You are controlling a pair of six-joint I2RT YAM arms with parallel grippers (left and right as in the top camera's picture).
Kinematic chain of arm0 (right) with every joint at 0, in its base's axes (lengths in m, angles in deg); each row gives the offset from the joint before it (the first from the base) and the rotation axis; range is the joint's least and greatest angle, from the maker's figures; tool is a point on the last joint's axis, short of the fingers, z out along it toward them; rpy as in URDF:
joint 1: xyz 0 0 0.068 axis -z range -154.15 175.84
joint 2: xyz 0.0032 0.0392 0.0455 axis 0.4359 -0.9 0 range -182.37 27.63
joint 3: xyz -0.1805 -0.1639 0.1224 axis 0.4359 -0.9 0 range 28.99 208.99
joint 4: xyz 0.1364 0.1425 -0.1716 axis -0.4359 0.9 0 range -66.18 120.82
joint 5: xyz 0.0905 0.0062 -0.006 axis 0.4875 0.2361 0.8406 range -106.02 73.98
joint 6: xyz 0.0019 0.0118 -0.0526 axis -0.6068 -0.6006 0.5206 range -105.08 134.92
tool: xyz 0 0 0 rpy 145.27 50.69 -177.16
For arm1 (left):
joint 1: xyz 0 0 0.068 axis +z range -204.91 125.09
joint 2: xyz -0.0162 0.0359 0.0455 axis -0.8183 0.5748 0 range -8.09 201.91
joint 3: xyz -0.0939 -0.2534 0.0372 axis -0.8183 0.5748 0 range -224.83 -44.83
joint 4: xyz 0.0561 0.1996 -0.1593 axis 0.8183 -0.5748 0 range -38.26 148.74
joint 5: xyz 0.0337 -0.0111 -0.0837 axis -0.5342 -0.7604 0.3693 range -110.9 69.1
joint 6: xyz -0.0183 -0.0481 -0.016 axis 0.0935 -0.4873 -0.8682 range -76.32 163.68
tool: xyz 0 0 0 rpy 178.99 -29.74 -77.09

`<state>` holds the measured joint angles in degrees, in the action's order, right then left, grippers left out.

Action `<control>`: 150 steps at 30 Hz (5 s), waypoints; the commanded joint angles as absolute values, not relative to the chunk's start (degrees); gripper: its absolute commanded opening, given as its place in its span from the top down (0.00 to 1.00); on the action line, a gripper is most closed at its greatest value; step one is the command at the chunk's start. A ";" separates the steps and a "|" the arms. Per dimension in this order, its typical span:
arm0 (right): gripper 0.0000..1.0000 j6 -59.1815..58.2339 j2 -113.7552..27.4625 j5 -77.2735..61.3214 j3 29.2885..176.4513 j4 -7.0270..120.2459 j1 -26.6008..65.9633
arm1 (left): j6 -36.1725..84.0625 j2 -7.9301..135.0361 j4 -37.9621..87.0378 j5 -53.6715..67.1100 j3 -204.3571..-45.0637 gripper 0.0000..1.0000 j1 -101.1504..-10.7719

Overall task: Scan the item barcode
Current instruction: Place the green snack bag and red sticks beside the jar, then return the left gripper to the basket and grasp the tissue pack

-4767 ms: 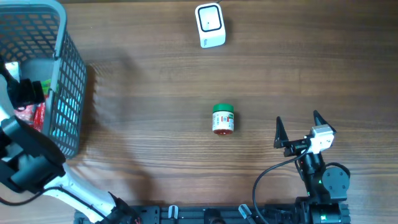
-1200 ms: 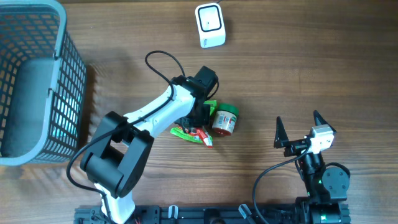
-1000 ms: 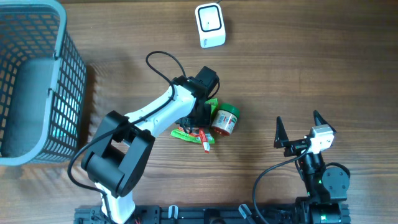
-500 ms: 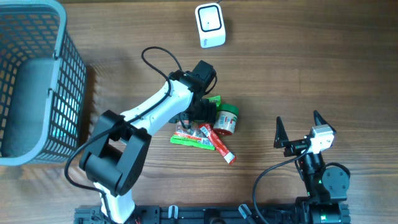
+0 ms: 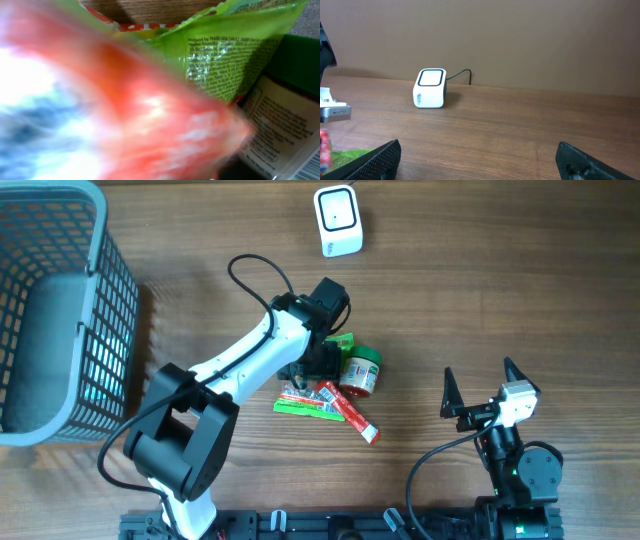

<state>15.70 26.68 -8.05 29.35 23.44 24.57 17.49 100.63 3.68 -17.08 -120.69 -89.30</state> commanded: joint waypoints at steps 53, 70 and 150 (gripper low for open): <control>0.00 16.31 26.83 -7.13 29.29 23.22 24.74 | 35.58 72.83 1.05 -13.02 -147.35 0.00 -37.26; 0.00 16.29 26.83 -7.13 29.29 23.20 24.74 | 34.99 97.68 -10.49 -21.50 -147.16 0.00 -17.11; 0.00 16.29 26.83 -7.13 29.29 23.22 24.74 | 35.23 109.90 0.70 -22.92 -128.75 0.96 -15.43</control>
<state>15.70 26.68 -8.05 29.35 23.44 24.54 38.18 107.80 -0.65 -17.56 -129.98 -17.22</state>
